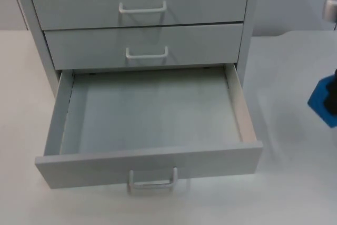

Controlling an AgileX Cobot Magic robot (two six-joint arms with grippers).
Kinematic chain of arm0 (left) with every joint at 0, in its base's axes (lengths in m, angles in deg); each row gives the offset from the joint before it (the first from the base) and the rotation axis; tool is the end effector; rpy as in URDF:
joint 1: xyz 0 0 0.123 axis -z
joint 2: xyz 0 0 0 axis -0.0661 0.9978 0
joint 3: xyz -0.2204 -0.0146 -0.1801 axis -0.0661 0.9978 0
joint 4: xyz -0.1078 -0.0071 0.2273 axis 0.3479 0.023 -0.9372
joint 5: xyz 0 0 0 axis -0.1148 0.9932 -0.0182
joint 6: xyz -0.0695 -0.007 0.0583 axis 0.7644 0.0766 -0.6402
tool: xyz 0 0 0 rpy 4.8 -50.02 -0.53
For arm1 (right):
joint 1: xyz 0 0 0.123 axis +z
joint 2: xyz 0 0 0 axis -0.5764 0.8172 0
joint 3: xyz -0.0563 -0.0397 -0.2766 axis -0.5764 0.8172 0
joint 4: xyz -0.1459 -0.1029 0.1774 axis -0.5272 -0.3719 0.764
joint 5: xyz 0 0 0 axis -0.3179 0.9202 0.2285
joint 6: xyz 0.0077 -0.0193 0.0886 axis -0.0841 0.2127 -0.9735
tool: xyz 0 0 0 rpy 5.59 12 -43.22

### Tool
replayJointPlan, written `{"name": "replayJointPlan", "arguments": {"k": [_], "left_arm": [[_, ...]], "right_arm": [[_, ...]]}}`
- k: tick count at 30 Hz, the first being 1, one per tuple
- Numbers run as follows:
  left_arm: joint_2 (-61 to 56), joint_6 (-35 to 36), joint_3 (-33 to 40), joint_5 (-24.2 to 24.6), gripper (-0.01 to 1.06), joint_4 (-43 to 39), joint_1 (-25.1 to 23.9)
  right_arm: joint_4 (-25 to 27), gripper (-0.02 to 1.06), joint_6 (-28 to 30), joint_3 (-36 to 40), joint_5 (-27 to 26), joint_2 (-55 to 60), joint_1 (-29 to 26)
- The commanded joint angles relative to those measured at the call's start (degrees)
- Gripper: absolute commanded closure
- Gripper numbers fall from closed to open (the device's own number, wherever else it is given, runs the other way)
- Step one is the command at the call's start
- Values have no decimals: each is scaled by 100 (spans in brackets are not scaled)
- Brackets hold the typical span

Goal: Open the drawer with the left hand, place the block into the drawer with the right hand, then close the drawer with the left hand.

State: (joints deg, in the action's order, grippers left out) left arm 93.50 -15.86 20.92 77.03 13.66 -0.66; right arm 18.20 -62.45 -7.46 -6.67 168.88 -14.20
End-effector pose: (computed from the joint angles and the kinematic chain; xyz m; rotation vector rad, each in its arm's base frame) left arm 0.1429 -0.0013 0.2890 0.0328 2.4480 -0.1085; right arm 0.2628 0.0986 0.2150 -0.5413 2.6238 0.0697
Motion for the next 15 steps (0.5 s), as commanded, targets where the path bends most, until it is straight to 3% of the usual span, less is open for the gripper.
{"name": "replayJointPlan", "arguments": {"k": [1,8,15], "left_arm": [[-32,26,20,-81,0,62,-31],[-32,26,20,-106,0,74,-31],[-32,26,20,-106,0,74,-31]], "right_arm": [[-15,105,-271,-24,88,-208,33],[120,105,-574,-24,147,-273,205],[120,105,-1144,-24,-445,-273,1090]]}}
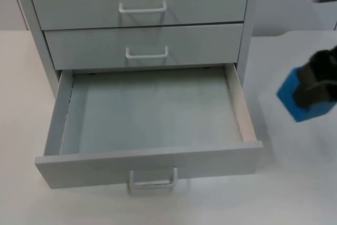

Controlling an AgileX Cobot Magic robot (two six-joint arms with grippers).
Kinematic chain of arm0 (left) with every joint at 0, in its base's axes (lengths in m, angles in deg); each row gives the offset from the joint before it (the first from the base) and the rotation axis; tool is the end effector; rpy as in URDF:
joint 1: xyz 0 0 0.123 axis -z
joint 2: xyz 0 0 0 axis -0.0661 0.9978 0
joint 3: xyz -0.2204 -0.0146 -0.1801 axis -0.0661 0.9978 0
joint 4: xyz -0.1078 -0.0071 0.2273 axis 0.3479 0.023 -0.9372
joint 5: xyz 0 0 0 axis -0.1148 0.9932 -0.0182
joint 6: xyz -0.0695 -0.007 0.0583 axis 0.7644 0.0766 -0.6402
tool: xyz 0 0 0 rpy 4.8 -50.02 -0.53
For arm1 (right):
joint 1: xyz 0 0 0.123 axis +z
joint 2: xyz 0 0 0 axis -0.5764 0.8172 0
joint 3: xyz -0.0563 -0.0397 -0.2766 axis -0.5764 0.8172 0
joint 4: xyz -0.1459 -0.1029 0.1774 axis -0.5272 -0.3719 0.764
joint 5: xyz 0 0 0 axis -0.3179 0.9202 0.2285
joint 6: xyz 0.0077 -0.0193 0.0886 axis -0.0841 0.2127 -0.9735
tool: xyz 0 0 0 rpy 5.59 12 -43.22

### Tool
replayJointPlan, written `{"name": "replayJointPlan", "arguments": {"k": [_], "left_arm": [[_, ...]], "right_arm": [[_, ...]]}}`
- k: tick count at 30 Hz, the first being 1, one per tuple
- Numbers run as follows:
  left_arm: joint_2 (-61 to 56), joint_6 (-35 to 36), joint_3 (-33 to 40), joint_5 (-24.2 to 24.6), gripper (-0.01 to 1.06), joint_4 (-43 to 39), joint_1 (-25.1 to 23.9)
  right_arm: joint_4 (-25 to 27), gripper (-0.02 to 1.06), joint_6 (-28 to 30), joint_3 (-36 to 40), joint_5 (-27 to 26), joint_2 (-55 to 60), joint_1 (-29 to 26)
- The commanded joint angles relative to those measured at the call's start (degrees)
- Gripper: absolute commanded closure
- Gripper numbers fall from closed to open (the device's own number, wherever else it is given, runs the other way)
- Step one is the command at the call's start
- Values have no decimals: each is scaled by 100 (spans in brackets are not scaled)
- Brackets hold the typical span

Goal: Open the drawer with the left hand, place the block into the drawer with the right hand, then close the drawer with the left hand.

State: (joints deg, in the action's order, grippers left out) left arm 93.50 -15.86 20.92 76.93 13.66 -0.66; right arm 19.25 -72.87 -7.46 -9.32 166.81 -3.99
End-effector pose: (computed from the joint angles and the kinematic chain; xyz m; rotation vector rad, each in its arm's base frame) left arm 0.1430 -0.0013 0.2891 0.0326 2.4463 -0.1081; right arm 0.2407 0.1445 0.2272 -0.5069 2.5646 0.2336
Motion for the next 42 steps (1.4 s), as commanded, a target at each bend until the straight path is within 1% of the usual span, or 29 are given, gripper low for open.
{"name": "replayJointPlan", "arguments": {"k": [1,3,4,7,9,10,11,14,15,18,19,20,23,24,25,27,28,31,34,37,42], "left_arm": [[-32,26,20,-96,0,74,-31],[-32,26,20,-106,0,74,-31],[-32,26,20,-106,0,74,-31],[-32,26,20,-106,0,74,-31],[-32,26,20,-106,0,74,-31],[-32,26,20,-106,0,74,-31],[-32,26,20,-106,0,85,-31],[-32,26,20,-106,0,85,-31],[-32,26,20,-106,0,85,-31],[-32,26,20,-106,0,85,-31],[-32,26,20,-106,0,85,-31],[-32,26,20,-106,0,85,-31],[-32,26,20,-106,0,85,-31],[-32,26,20,-106,0,85,-31],[-32,26,20,-106,0,85,-31],[-32,26,20,-106,0,85,-31],[-32,26,20,-106,0,85,-31],[-32,26,20,-106,0,85,-31],[-32,26,20,-106,0,93,-31],[-32,26,20,-106,0,93,-31],[-32,26,20,-106,0,93,-31]], "right_arm": [[15,105,-273,-24,-288,-65,200],[15,105,-631,-24,-592,-55,480],[4,105,-744,-62,-634,-55,557],[-14,105,-854,-212,-521,10,666],[-301,105,-1127,-526,-324,188,829],[-301,105,-1127,-526,-324,188,829],[-483,105,-1349,-667,-208,289,909],[-1236,105,-2107,-1167,106,746,1238],[-1236,105,-2107,-1167,106,746,1238],[-2015,105,-2890,-1722,219,1399,1603],[-2172,105,-3024,-1850,219,1572,1669],[-2172,105,-3024,-1850,219,1572,1669],[-2736,105,-3596,-2296,207,2208,1821],[-2873,105,-3737,-2421,193,2404,1872],[-2873,105,-3737,-2421,193,2404,1872],[-3217,105,-4158,-2706,193,2766,1871],[-3293,105,-4327,-2827,193,2922,1871],[-3293,105,-4352,-3066,151,3334,1871],[-3293,105,-4378,-3228,-204,3713,1871],[-3293,105,-4488,-3352,-319,3941,1871],[-3293,105,-4661,-3499,-344,4301,1858]]}}
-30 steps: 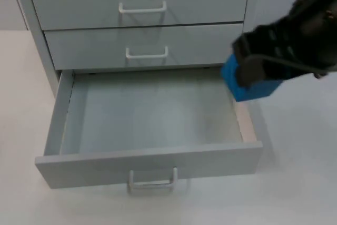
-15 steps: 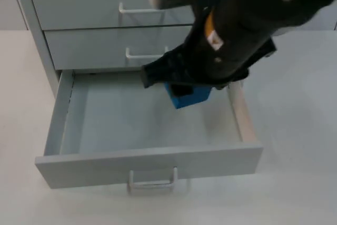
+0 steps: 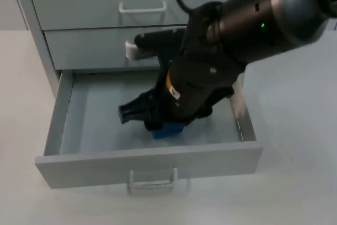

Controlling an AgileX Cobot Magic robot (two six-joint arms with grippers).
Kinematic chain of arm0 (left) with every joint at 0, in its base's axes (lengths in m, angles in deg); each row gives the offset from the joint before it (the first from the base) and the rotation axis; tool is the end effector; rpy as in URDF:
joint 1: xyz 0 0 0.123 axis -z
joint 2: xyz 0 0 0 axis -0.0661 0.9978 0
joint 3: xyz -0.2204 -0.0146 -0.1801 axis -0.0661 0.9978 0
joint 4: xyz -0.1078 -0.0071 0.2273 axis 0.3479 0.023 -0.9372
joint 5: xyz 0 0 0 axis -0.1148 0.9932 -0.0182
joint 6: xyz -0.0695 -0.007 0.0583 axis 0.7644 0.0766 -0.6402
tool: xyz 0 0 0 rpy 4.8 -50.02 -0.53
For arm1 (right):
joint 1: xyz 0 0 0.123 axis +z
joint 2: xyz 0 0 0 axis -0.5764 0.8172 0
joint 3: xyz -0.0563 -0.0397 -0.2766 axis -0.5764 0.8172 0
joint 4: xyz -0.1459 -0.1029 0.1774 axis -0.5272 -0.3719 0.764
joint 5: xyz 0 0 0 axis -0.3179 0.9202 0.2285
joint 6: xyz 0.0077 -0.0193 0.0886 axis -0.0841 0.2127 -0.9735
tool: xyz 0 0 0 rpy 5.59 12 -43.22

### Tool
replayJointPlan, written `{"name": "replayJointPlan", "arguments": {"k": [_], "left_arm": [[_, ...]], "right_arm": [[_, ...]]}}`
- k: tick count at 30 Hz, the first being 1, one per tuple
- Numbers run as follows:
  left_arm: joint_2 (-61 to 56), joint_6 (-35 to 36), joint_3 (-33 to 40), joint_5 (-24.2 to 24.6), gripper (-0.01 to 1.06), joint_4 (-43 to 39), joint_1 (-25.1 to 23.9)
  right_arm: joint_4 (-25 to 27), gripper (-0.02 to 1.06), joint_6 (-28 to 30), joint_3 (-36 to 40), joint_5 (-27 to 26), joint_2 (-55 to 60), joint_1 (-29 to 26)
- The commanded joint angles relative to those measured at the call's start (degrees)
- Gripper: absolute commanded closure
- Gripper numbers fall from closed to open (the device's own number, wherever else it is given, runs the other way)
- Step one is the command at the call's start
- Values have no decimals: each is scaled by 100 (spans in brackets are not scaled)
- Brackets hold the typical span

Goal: Open the drawer with the left hand, place the block into the drawer with the right hand, then close the drawer with the left hand.

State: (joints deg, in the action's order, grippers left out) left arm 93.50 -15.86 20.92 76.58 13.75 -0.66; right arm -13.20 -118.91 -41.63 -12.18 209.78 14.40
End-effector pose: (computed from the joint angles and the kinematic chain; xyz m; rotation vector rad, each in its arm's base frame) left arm 0.1434 -0.0013 0.2895 0.0309 2.4401 -0.1085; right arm 0.3100 0.3290 0.1151 -0.4663 2.5392 0.1481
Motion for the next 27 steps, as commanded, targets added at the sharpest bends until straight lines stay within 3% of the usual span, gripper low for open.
{"name": "replayJointPlan", "arguments": {"k": [1,4,7,8,11,12,15,23,27], "left_arm": [[-32,26,20,-71,0,85,-31],[-32,26,20,-71,0,85,-31],[-32,26,20,-83,0,78,-31],[-32,26,20,-83,0,78,-31],[-32,26,20,-83,0,78,-31],[-32,26,20,-83,0,78,-31],[-32,26,20,-83,0,78,-31],[-32,26,20,-105,0,65,-31],[-32,-14,20,-105,0,65,-31]], "right_arm": [[-48,104,-79,-82,-59,76,19],[-48,99,-79,-82,-59,110,19],[-61,72,-92,-82,-59,110,19],[-61,72,-92,-82,-59,110,19],[-61,41,-103,-82,-59,110,19],[-61,41,-103,-82,-59,110,19],[-50,24,-103,-108,219,-54,19],[41,23,169,-123,1219,-884,59],[662,23,978,-22,1422,-1575,162]]}}
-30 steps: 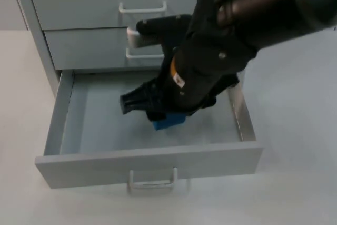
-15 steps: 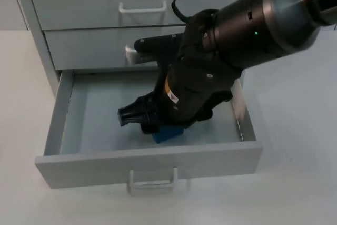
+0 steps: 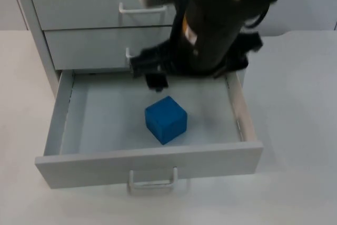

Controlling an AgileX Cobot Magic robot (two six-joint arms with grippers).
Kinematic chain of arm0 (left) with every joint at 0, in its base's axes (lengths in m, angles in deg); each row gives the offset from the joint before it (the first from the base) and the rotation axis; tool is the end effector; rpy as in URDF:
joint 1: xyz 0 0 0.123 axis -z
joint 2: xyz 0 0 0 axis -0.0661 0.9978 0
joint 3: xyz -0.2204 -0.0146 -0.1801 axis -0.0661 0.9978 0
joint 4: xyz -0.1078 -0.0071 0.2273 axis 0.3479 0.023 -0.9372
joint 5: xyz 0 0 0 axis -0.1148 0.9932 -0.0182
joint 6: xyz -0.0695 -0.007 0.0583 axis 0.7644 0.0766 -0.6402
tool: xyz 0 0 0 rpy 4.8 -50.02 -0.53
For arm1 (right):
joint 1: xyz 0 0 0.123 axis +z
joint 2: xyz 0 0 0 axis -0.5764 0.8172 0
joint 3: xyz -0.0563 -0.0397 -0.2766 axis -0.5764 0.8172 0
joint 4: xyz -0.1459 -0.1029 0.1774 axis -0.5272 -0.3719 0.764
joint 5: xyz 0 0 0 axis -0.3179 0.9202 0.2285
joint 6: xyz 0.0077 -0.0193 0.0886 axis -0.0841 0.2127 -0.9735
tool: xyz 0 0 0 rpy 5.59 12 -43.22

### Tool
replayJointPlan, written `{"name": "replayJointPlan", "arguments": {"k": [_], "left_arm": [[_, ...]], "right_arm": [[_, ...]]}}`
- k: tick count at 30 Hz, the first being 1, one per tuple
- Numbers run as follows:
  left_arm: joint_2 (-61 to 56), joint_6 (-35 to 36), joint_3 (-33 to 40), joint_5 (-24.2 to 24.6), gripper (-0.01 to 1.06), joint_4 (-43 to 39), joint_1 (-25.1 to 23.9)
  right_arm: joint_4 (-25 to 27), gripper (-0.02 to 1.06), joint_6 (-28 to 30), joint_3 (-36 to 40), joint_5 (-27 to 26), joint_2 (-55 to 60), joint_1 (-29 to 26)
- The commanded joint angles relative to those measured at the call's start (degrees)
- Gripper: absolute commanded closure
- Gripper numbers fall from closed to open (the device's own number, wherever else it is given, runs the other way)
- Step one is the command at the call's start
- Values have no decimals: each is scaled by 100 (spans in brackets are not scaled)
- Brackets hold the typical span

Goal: Open the drawer with the left hand, place the block into the drawer with the right hand, then close the drawer with the left hand.

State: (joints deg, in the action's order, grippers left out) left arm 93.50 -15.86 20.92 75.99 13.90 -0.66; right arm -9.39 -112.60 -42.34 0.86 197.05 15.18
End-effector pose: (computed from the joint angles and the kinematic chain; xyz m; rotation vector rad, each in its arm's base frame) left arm 0.1442 -0.0012 0.2901 0.0281 2.4298 -0.1092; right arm 0.2947 0.3102 0.2083 -0.4353 2.5007 0.0854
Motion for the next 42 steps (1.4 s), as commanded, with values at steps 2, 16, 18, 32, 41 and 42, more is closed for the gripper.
{"name": "replayJointPlan", "arguments": {"k": [2,16,18,32,41,42], "left_arm": [[-32,-24,20,-46,0,49,-31],[-32,-77,20,-35,0,49,-31],[-32,-108,20,-35,0,49,-31],[-32,-120,20,-23,0,49,-31],[-32,-130,20,-23,0,84,-19],[-32,-130,20,-23,0,96,-19]], "right_arm": [[513,23,583,205,105,-547,140],[603,23,734,1684,-18,-1795,286],[650,23,881,1766,-23,-1891,286],[1288,23,2018,2189,386,-2663,-185],[1443,23,2233,2979,385,-3699,-1210],[1443,23,2249,3063,408,-3888,-1375]]}}
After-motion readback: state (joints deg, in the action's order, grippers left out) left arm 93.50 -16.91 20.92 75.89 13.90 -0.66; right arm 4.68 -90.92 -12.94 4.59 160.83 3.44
